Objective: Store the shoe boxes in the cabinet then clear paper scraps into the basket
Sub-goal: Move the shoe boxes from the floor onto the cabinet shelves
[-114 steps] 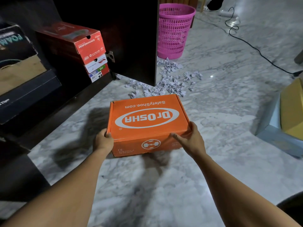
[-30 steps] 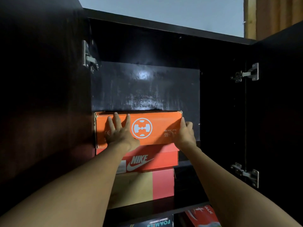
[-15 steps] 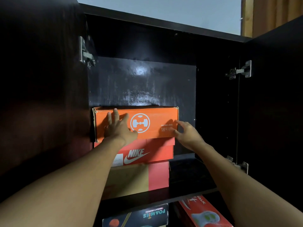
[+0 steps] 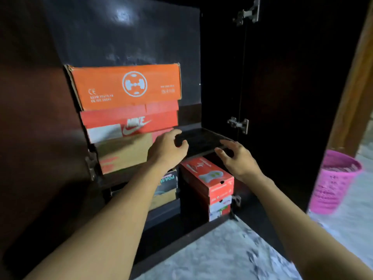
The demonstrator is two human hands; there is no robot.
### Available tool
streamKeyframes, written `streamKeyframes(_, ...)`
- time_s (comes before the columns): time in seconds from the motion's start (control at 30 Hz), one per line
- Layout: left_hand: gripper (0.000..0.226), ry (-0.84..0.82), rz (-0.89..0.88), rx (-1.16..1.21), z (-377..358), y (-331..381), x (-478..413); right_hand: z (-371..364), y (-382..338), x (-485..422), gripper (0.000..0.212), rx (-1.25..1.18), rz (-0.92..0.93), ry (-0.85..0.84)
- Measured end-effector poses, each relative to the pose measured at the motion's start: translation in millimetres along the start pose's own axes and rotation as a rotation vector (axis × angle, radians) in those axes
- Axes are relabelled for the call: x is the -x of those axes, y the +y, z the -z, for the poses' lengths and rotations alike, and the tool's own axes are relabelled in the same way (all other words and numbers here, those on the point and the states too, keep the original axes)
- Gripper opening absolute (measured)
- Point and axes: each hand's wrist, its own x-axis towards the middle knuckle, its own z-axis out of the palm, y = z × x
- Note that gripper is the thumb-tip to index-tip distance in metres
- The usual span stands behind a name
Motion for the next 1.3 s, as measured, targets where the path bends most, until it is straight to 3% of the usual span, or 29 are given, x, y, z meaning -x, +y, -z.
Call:
streamKeyframes(0.27,0.032,-0.346,-0.135,0.152,-120.6,41.0,101.6,49.9,104.4,132.5,0.052,0.215,-0.222,0.043)
streamKeyframes(0.57,0.045,-0.639,-0.282,0.254,-247.3,113.4,194.5,112.1,208.0,264.1,0.052,0.343,-0.495,0.115)
streamKeyframes(0.67,0.04,-0.75,-0.354,0.269,-278.1,142.4,225.4,133.3,229.6,305.2,0.053,0.393,-0.574,0.143)
streamKeyframes(1.1,0.034,-1.173,-0.548,0.387,-399.8,249.4,403.7,173.5,289.5,528.9,0.048,0.431,-1.04,0.48)
streamKeyframes(1.3,0.039,-1.382,-0.459,0.463,-447.7,286.2,488.4,197.2,325.9,634.9,0.053,0.361,-1.307,0.632)
